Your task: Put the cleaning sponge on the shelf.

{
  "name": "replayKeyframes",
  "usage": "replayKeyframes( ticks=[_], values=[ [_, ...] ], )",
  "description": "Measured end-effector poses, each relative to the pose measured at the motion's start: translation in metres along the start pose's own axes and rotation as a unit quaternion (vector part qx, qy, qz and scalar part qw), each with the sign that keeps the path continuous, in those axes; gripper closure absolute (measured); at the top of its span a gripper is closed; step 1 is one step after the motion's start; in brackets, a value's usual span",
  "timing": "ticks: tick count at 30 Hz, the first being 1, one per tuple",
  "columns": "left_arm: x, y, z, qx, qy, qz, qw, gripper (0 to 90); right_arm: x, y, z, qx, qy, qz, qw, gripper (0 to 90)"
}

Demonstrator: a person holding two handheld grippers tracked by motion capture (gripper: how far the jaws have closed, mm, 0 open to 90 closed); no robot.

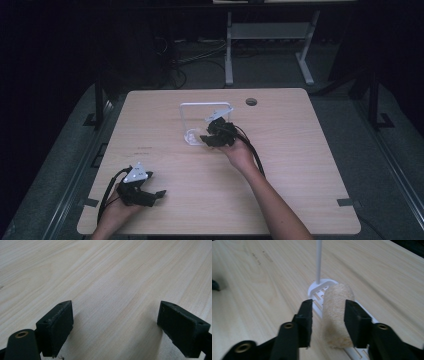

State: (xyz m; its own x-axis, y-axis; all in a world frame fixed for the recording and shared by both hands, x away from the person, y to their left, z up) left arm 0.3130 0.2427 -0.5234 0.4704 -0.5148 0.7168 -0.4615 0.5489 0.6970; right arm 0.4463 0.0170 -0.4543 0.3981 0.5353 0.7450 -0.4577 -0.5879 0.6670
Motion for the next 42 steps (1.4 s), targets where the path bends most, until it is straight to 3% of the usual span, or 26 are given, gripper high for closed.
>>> replayKeyframes(
  ticks=[3, 6, 19, 27, 42],
  values=[
    [0.000, 0.000, 0.000, 0.000, 0.000, 0.000, 1.0000, 13.0, -0.005, 0.002, -0.006, 0.015, 0.010, -0.005, 0.9998, 84.2],
    [0.000, 0.000, 0.000, 0.001, 0.000, 0.000, 1.0000, 13.0, -0.007, 0.002, -0.009, 0.023, 0.013, -0.006, 0.9996, 89.6],
    [0.000, 0.000, 0.000, 0.001, 0.000, 0.000, 1.0000, 13.0, -0.034, -0.020, -0.017, 0.040, 0.013, -0.044, 0.9981, 89.7],
    [0.000, 0.000, 0.000, 0.000, 0.001, 0.001, 1.0000, 13.0, -0.044, -0.025, -0.007, 0.029, 0.000, -0.057, 0.9979, 89.7],
    [0.000, 0.000, 0.000, 0.000, 0.001, 0.000, 1.0000, 13.0, -0.048, -0.021, 0.013, 0.001, -0.009, -0.056, 0.9984, 89.7]
  ],
)
Point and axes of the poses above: each handheld gripper's, and its own axes: y roughly backward along the jaws, x roughly out of its top, z roughly to its right, the point moved 7 cm from there along -y, roughly forward along the jaws, and after that the axes turned 2 degrees about y, right-handed, at the moved point
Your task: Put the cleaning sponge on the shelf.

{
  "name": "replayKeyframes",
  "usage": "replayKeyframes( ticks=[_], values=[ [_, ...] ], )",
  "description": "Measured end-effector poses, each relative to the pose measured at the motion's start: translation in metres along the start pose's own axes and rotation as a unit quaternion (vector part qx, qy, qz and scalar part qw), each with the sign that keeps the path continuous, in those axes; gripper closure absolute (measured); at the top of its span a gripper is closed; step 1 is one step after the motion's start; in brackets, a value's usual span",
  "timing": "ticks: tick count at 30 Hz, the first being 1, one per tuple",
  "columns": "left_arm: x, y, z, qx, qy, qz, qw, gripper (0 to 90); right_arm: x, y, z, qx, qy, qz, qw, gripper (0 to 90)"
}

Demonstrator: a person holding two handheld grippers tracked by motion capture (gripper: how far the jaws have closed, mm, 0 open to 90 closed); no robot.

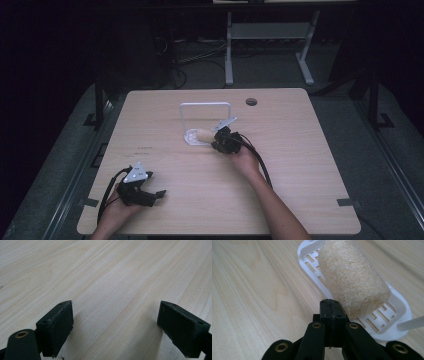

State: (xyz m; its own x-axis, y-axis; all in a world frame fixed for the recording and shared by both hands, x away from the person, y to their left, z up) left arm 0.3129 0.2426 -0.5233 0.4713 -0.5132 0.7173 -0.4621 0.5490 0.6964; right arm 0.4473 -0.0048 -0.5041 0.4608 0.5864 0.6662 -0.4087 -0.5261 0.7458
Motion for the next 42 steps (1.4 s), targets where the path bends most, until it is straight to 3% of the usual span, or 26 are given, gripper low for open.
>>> replayKeyframes(
  ticks=[16, 28, 37, 42],
  values=[
    [0.000, 0.000, 0.000, 0.000, 0.000, 0.000, 1.0000, 13.0, -0.007, 0.002, 0.015, -0.020, -0.013, -0.007, 0.9997, 89.7],
    [0.000, 0.000, 0.000, 0.000, 0.000, 0.000, 1.0000, 13.0, -0.008, 0.007, 0.009, -0.007, -0.013, 0.000, 0.9999, 89.7],
    [0.000, 0.000, 0.000, 0.000, 0.000, 0.000, 1.0000, 13.0, -0.010, 0.024, 0.003, -0.007, -0.002, 0.013, 0.9999, 89.6],
    [0.000, 0.000, 0.000, 0.000, 0.001, 0.001, 1.0000, 13.0, -0.014, 0.032, 0.005, -0.005, -0.011, 0.018, 0.9998, 87.0]
  ],
)
Point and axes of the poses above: each handheld gripper's, and its own axes: y roughly backward along the jaws, x roughly out of its top, z roughly to its right, the point moved 7 cm from there along -y, roughly forward along the jaws, and after that the axes turned 2 degrees about y, right-handed, at the moved point
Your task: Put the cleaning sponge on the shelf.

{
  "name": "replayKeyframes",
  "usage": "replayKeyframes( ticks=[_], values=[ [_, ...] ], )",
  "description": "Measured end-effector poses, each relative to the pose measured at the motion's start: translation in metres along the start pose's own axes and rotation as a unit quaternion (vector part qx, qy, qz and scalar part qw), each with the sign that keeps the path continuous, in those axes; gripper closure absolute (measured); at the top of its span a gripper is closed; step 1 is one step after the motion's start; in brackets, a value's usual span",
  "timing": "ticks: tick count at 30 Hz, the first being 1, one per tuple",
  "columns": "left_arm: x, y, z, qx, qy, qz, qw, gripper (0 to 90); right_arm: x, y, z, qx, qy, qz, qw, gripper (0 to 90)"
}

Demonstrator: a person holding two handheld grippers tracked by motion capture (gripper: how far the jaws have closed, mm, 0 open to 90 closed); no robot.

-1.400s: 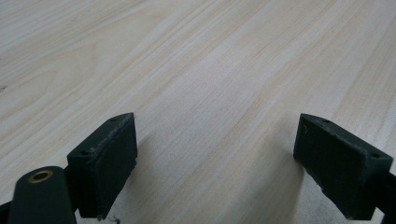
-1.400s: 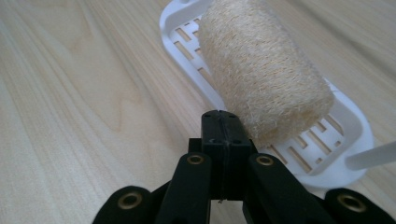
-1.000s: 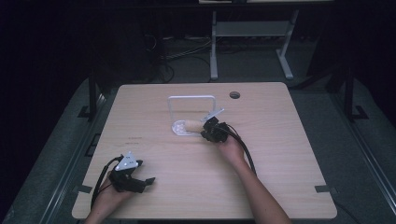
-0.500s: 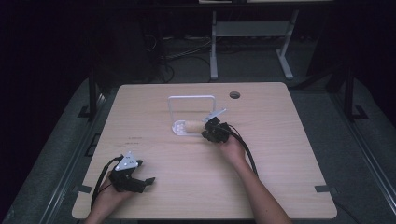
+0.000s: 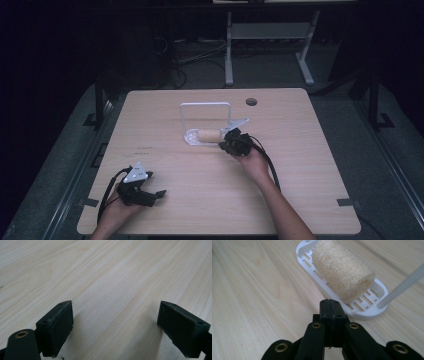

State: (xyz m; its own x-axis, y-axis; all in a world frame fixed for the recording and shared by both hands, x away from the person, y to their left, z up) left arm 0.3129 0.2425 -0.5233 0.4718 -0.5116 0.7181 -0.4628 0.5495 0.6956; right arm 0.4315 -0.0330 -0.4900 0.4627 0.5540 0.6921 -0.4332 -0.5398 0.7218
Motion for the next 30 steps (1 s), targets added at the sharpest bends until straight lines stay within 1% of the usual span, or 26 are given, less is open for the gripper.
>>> replayKeyframes(
  ticks=[4, 5, 6, 8, 9, 12, 19, 26, 28, 30],
  values=[
    [0.000, 0.000, 0.000, 0.000, 0.001, 0.001, 1.0000, 13.0, -0.003, 0.006, 0.001, 0.000, -0.005, 0.002, 1.0000, 77.7],
    [0.000, 0.000, 0.000, 0.000, 0.001, 0.001, 1.0000, 13.0, -0.004, 0.009, 0.001, -0.002, -0.004, 0.004, 1.0000, 71.9],
    [0.000, 0.000, 0.000, 0.000, 0.001, 0.001, 1.0000, 13.0, -0.004, 0.009, 0.001, -0.002, -0.004, 0.004, 1.0000, 71.9],
    [0.000, 0.000, 0.000, 0.000, 0.001, 0.001, 1.0000, 13.0, -0.005, 0.013, 0.001, -0.005, -0.004, 0.006, 1.0000, 64.8],
    [0.000, 0.000, 0.000, 0.000, 0.001, 0.001, 1.0000, 13.0, -0.006, 0.014, 0.002, -0.007, -0.005, 0.007, 0.9999, 59.6],
    [0.000, 0.000, 0.000, 0.000, 0.001, 0.001, 1.0000, 13.0, -0.008, 0.018, 0.004, -0.011, -0.012, 0.013, 0.9998, 48.1],
    [0.000, 0.000, 0.000, 0.000, 0.002, 0.001, 1.0000, 13.0, -0.017, 0.029, 0.008, -0.024, -0.024, 0.023, 0.9992, 35.3],
    [0.000, 0.000, 0.000, 0.000, 0.002, 0.001, 1.0000, 13.0, -0.028, 0.040, 0.011, -0.043, -0.025, 0.026, 0.9984, 27.2],
    [0.000, 0.000, 0.000, 0.000, 0.000, 0.001, 1.0000, 12.9, -0.032, 0.044, 0.011, -0.045, -0.027, 0.028, 0.9982, 25.2],
    [0.000, 0.000, 0.000, 0.000, 0.000, 0.000, 1.0000, 13.0, -0.036, 0.047, 0.012, -0.048, -0.033, 0.032, 0.9978, 20.7]
  ],
)
Point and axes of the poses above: each handheld gripper's, and its own axes: y roughly backward along the jaws, x roughly out of its top, z roughly to its right, the point moved 7 cm from there along -y, roughly forward along the jaws, and after that the axes turned 2 degrees about y, right-handed, at the moved point
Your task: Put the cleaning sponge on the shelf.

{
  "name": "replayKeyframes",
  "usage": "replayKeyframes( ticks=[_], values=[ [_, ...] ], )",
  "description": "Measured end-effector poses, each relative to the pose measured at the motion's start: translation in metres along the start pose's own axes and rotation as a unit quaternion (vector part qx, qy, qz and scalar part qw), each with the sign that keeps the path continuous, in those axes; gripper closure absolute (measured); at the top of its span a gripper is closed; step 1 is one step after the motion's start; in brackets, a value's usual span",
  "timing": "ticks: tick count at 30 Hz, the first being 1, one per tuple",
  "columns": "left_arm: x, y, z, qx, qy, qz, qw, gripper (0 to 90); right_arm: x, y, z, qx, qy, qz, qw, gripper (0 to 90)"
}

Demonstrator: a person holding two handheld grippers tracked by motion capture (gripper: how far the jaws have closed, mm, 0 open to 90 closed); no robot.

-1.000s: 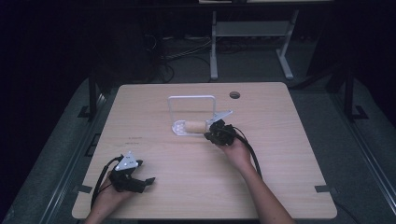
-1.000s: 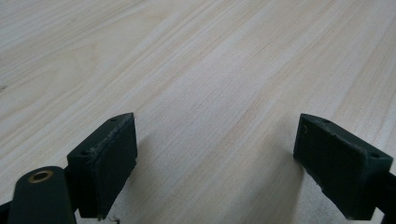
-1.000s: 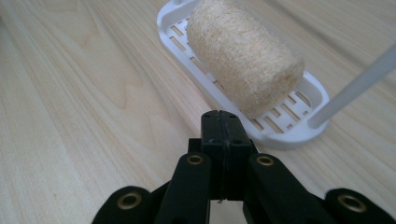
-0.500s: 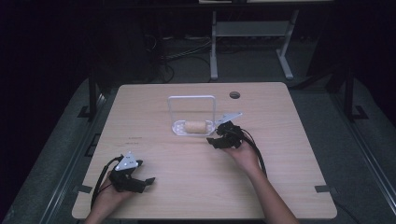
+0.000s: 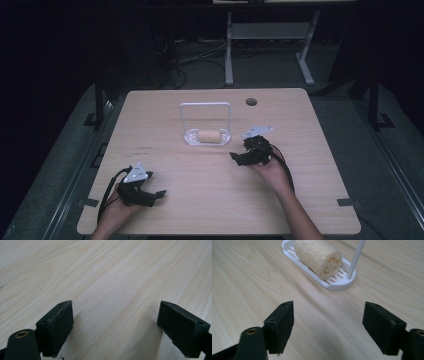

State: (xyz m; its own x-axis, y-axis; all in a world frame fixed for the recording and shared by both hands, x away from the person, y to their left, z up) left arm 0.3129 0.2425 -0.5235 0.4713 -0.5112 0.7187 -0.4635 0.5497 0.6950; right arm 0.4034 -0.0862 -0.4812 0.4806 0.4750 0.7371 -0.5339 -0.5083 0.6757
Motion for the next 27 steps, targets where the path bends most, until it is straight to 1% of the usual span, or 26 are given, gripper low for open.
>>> replayKeyframes(
  ticks=[1, 4, 7, 8, 9, 13, 17, 22, 24, 26, 27],
  values=[
    [0.000, 0.000, 0.000, 0.000, 0.000, 0.000, 1.0000, 13.0, -0.002, 0.002, 0.001, -0.001, -0.001, -0.001, 1.0000, 18.0],
    [0.000, 0.000, 0.000, 0.000, 0.001, 0.001, 1.0000, 13.0, -0.008, 0.007, 0.002, -0.005, -0.008, 0.001, 1.0000, 13.7],
    [0.000, 0.000, 0.000, 0.000, 0.001, 0.001, 1.0000, 13.0, -0.014, 0.013, 0.003, -0.009, -0.015, 0.009, 0.9998, 12.7],
    [0.000, 0.000, 0.000, 0.000, 0.000, 0.001, 1.0000, 13.0, -0.019, 0.016, 0.003, -0.012, -0.016, 0.005, 0.9998, 8.3],
    [0.000, 0.000, 0.000, 0.000, 0.000, 0.000, 1.0000, 13.0, -0.019, 0.016, 0.003, -0.012, -0.016, 0.005, 0.9998, 8.3],
    [0.000, 0.000, 0.000, 0.000, 0.000, 0.000, 1.0000, 13.0, -0.029, 0.023, 0.002, -0.010, -0.020, 0.008, 0.9997, 8.3],
    [0.000, 0.000, 0.000, 0.000, 0.000, 0.000, 1.0000, 13.0, -0.040, 0.030, 0.001, -0.018, -0.019, 0.010, 0.9996, 8.3],
    [0.000, 0.000, 0.000, 0.000, 0.000, 0.000, 1.0000, 13.0, -0.050, 0.040, 0.001, -0.022, -0.023, 0.022, 0.9993, 8.2],
    [0.000, 0.000, 0.000, 0.000, 0.000, 0.001, 1.0000, 13.0, -0.053, 0.044, 0.002, -0.027, -0.023, 0.024, 0.9991, 8.2],
    [0.000, 0.000, 0.000, 0.000, 0.000, 0.000, 1.0000, 13.0, -0.058, 0.050, 0.004, -0.041, -0.023, 0.028, 0.9985, 8.2],
    [0.000, 0.000, 0.000, 0.000, 0.000, 0.000, 1.0000, 13.0, -0.061, 0.052, 0.004, -0.042, -0.026, 0.028, 0.9984, 8.2]
  ],
)
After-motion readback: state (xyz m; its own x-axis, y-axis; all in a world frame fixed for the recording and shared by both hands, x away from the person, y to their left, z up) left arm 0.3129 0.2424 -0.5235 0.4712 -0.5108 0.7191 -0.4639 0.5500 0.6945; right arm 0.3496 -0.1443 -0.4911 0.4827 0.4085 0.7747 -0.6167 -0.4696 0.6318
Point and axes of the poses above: each handheld gripper's, and its own axes: y roughly backward along the jaws, x roughly out of its top, z roughly to its right, the point moved 7 cm from there along -y, roughly forward along the jaws, and after that the axes turned 2 degrees about y, right-handed, at the moved point
